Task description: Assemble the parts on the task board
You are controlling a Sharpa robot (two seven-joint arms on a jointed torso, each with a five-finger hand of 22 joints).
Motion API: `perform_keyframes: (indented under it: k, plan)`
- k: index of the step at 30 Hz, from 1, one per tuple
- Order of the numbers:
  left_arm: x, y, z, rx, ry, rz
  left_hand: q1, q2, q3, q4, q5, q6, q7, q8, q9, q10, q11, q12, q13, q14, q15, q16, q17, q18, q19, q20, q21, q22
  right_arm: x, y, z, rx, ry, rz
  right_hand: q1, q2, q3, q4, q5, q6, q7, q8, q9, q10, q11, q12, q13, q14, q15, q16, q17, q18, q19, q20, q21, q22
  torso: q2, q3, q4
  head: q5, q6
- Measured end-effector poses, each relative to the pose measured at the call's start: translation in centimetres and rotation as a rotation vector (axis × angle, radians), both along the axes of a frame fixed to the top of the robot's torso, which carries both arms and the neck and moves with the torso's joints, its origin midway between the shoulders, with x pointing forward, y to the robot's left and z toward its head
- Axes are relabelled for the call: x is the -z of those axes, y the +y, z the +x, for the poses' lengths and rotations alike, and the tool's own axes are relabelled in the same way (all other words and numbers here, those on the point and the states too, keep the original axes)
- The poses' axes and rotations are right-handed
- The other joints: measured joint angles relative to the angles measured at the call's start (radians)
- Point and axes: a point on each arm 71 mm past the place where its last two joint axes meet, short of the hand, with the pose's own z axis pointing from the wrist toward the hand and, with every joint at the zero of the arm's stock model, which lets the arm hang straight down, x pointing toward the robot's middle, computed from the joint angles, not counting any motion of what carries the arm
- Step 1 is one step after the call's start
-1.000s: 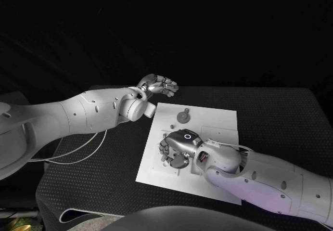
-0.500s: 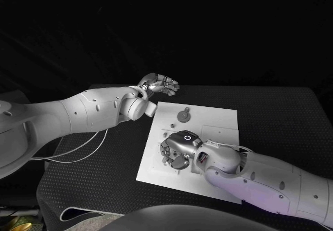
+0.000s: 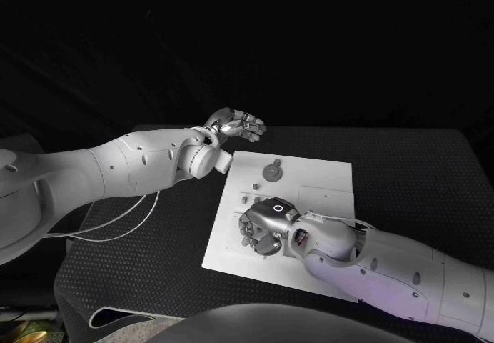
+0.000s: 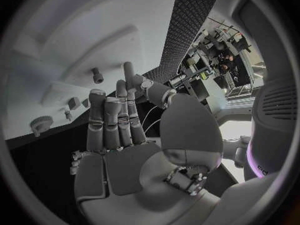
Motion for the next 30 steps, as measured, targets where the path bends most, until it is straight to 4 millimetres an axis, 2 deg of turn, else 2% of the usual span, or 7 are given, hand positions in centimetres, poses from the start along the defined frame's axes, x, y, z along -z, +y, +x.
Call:
perform_keyframes:
  k: [30]
  plan:
    - [-0.03, 0.06, 0.00, -0.001, 0.000, 0.000, -0.003, 0.003, -0.003, 0.003, 0.000, 0.000, 0.000, 0.000, 0.000, 0.000, 0.000, 0.000, -0.001, 0.000, 0.000, -0.004, 0.004, 0.000, 0.000, 0.000, 0.000, 0.002, 0.09, 0.38, -0.08, -0.002, -0.036, -0.035, -0.003, -0.003, 0.000, -0.008, 0.001, 0.004, 0.000, -0.001, 0.001, 0.008, 0.000, 0.003, 0.003, -0.002, -0.002, 0.001, 0.002, 0.000, -0.002, 0.002, 0.000, 0.000, 0.000, -0.0012, 0.0010, -0.001, 0.000]
